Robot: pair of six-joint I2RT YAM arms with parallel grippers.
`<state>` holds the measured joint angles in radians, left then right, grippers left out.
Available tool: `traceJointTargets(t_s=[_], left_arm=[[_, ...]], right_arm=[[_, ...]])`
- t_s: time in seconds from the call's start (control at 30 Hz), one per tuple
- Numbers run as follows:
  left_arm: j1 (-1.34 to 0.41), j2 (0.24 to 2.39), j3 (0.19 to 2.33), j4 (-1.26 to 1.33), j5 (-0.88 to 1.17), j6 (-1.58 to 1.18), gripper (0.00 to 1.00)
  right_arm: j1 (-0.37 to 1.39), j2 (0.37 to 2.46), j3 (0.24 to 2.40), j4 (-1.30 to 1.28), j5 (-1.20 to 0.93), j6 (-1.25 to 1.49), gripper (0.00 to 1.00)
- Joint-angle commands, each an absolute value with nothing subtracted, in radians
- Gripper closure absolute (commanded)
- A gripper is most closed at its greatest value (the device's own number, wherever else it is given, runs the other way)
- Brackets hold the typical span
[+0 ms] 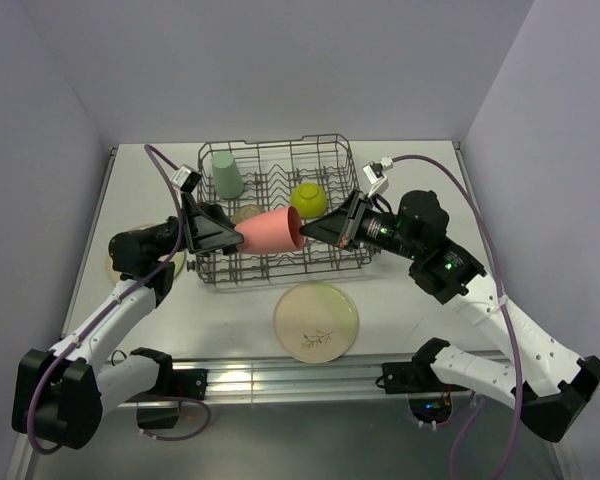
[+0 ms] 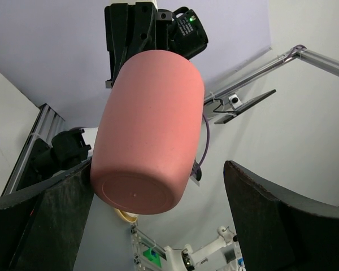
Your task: Load the mixed dishes into the dish rack
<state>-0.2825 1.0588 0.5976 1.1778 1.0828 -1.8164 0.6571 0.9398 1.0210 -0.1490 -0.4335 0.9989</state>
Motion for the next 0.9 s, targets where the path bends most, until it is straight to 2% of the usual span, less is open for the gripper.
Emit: traceJointTargets(t_s=[0.0,0.17,0.27,0.37,0.4,0.47,0.6,0.67,0.77,0.8,0.83,0.87], left_arm=[[-0.291,1.046,0.612,1.252,1.054,-1.822,0.01],[-0.307,1.039,0.624,1.192,1.037,-1.784,0.04],[-0.311,1.031,0.632,1.118,1.028,-1.746,0.09],[-0.317,1.031,0.643,1.075,1.023,-1.721,0.40],[-0.321,1.029,0.652,1.057,1.020,-1.710,0.67],[-0.325,1.029,0.664,0.965,1.013,-1.662,0.99],[-0.337,1.028,0.693,0.835,0.993,-1.588,1.00],[-0.342,1.028,0.703,0.763,0.977,-1.545,1.00],[-0.350,1.034,0.729,0.694,0.966,-1.500,1.00],[-0.351,1.035,0.735,0.678,0.959,-1.490,1.00],[-0.354,1.040,0.744,0.654,0.951,-1.456,1.00],[-0.354,1.043,0.774,0.567,0.943,-1.427,1.00]], right_arm=[[0.647,0.942,1.016,-0.060,-0.476,1.020,1.00],[0.644,0.954,1.008,-0.034,-0.491,1.032,1.00],[0.646,0.953,1.006,-0.031,-0.491,1.031,1.00],[0.644,0.950,1.008,-0.037,-0.485,1.023,1.00],[0.644,0.948,1.009,-0.041,-0.482,1.022,1.00],[0.641,0.945,1.025,-0.067,-0.462,1.002,1.00],[0.638,0.937,1.045,-0.142,-0.411,0.966,1.00],[0.637,0.930,1.061,-0.182,-0.374,0.936,0.95],[0.627,0.907,1.071,-0.242,-0.299,0.902,0.72],[0.624,0.897,1.075,-0.274,-0.267,0.893,0.49],[0.623,0.894,1.087,-0.297,-0.244,0.884,0.37],[0.620,0.893,1.097,-0.328,-0.214,0.861,0.13]])
